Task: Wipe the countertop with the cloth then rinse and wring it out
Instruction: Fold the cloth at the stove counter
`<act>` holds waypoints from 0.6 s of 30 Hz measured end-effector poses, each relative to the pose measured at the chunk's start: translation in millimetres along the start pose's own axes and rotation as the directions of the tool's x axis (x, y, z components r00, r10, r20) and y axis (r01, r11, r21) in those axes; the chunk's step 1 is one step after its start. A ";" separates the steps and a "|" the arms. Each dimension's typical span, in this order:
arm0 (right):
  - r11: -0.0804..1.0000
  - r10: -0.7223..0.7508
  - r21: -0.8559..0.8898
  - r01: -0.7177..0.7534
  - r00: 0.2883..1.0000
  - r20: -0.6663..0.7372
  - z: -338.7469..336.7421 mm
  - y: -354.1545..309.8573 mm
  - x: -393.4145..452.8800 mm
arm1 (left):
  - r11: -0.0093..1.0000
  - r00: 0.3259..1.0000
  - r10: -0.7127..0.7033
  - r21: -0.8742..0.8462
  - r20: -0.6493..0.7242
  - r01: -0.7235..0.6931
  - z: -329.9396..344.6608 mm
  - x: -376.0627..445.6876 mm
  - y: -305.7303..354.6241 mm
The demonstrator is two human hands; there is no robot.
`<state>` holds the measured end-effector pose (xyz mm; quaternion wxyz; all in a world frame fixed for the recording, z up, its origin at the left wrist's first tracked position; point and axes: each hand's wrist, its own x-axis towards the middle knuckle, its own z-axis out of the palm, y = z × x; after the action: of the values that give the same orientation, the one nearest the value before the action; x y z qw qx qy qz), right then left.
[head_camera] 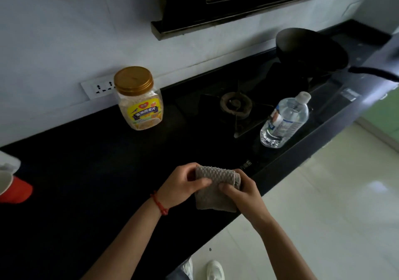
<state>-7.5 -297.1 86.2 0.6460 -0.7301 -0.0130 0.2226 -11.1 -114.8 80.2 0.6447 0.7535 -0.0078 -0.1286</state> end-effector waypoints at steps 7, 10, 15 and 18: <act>0.949 0.203 0.283 -0.142 0.958 -0.202 -28.5 27.6 -32.9 | 0.995 0.990 -0.089 -0.052 -0.108 0.084 75.2 8.1 -11.6; 0.945 0.247 0.289 -0.152 0.912 -0.327 -57.4 48.2 -59.5 | 0.986 0.983 -0.168 -0.038 -0.075 0.165 114.4 5.1 -15.7; 0.951 0.309 0.217 -0.220 0.721 -0.620 -115.2 104.4 -126.9 | 0.958 0.977 -0.204 0.217 0.063 0.186 171.5 -0.1 -29.3; 0.915 0.388 0.227 -0.333 0.573 -0.722 -148.7 160.3 -179.3 | 0.925 0.953 -0.247 0.335 0.174 0.178 207.3 -1.5 -45.1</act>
<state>-161.2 -518.0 -0.8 0.5568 -0.7207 0.4122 0.0264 -61.8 -307.9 8.4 0.4936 0.8249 -0.0151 -0.2753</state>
